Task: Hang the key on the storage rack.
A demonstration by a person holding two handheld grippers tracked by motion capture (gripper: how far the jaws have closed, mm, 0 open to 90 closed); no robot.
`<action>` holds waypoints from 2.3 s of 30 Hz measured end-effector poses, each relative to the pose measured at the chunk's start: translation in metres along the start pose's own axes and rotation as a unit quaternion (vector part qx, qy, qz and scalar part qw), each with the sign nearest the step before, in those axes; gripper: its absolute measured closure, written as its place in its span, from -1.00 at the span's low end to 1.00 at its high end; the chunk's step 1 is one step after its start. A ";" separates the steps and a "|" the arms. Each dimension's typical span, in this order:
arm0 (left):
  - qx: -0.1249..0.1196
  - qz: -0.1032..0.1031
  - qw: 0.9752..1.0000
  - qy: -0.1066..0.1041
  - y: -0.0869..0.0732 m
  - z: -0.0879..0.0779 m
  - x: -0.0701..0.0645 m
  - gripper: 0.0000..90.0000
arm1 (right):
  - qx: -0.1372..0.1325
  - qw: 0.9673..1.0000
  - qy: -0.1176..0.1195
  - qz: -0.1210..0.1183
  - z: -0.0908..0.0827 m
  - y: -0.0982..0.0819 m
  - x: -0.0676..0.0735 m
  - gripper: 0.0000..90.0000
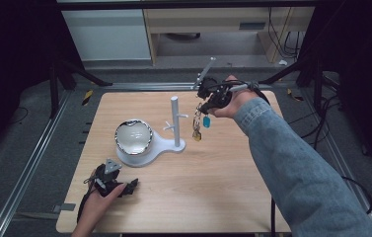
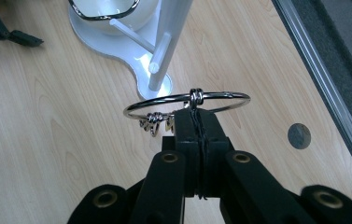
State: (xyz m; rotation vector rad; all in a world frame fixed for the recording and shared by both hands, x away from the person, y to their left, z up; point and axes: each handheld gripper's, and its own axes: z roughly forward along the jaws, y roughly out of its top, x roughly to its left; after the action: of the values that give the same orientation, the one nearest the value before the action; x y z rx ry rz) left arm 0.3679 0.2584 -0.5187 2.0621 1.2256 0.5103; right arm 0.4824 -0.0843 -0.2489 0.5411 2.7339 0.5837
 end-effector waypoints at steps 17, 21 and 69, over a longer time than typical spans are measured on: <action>0.000 0.000 1.000 0.000 0.000 0.000 0.000 -1.00 | 0.007 1.000 0.005 -0.010 0.013 0.014 0.007 0.98; 0.000 0.000 1.000 0.000 0.000 0.000 0.000 -1.00 | 0.008 1.000 0.006 -0.011 0.016 0.015 0.007 0.98; 0.000 0.000 1.000 0.000 0.000 0.000 0.000 -1.00 | 0.014 1.000 0.019 0.018 0.035 0.015 -0.008 0.84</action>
State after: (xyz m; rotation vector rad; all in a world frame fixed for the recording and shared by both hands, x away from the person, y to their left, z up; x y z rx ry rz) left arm 0.3679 0.2586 -0.5188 2.0620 1.2242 0.5105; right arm 0.5068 -0.0632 -0.2716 0.5920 2.7775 0.5720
